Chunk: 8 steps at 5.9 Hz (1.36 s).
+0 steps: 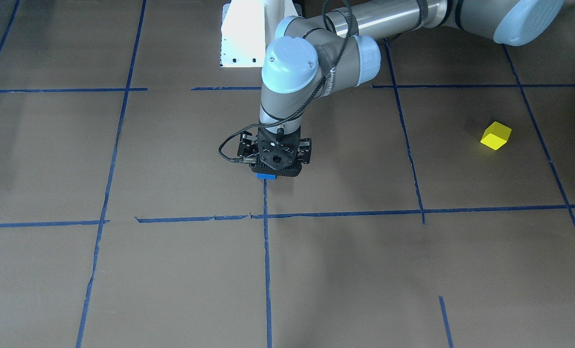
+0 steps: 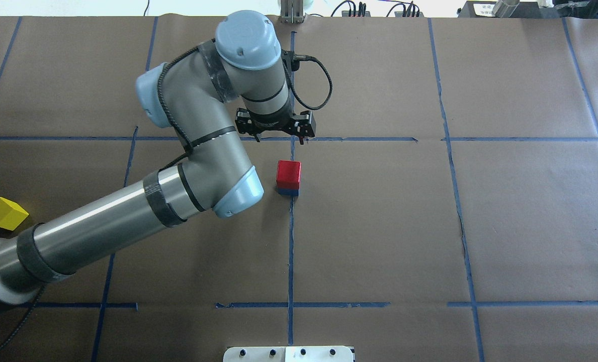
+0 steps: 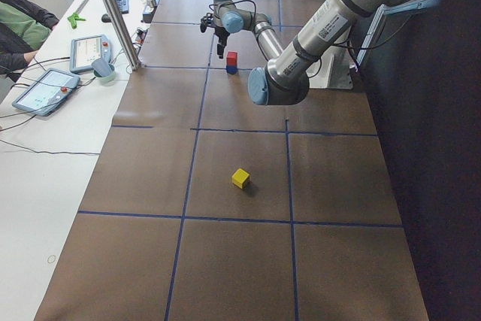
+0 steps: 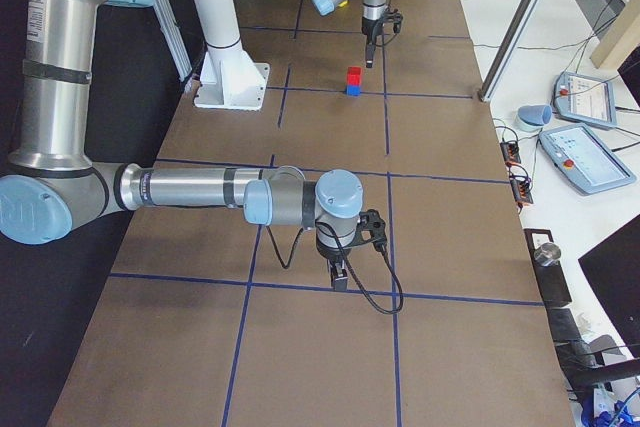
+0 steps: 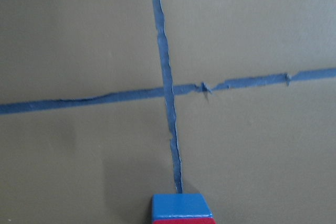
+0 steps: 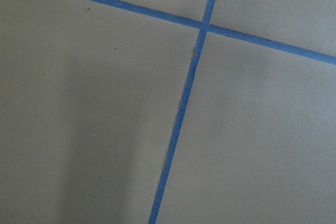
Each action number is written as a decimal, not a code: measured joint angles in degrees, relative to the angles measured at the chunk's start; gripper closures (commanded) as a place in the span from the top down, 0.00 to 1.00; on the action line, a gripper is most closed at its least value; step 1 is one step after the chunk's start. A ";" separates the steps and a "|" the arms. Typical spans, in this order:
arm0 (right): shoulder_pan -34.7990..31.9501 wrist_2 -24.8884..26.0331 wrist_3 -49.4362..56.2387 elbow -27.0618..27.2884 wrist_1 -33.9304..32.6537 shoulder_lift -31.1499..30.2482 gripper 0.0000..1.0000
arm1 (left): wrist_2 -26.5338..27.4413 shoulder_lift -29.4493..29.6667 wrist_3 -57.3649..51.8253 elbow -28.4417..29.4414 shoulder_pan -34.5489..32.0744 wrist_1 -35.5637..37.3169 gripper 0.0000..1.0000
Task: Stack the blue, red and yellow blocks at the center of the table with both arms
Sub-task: 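Lift the left gripper and move it back toward the yellow cube, then lower the left gripper and grasp the yellow cube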
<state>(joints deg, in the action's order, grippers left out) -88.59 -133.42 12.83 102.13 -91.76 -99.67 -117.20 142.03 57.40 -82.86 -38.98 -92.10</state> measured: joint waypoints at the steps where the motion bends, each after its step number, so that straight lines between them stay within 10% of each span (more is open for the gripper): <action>1: 0.00 0.00 0.00 0.00 0.00 0.00 1.00 | -2.34 -5.50 -5.09 -5.01 -2.47 0.92 1.00; 4: 0.00 0.00 -0.82 0.00 -0.08 -0.08 1.00 | -4.39 -31.72 -28.95 -21.16 -12.50 0.38 1.00; 8: 0.06 0.00 -0.90 -0.30 -0.06 -0.09 1.00 | -9.71 -60.97 -47.05 -16.61 -20.61 -29.17 1.00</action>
<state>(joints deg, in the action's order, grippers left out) -88.53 -133.42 11.93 101.83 -91.82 -99.76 -126.91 81.06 10.36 -99.47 -59.59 -121.27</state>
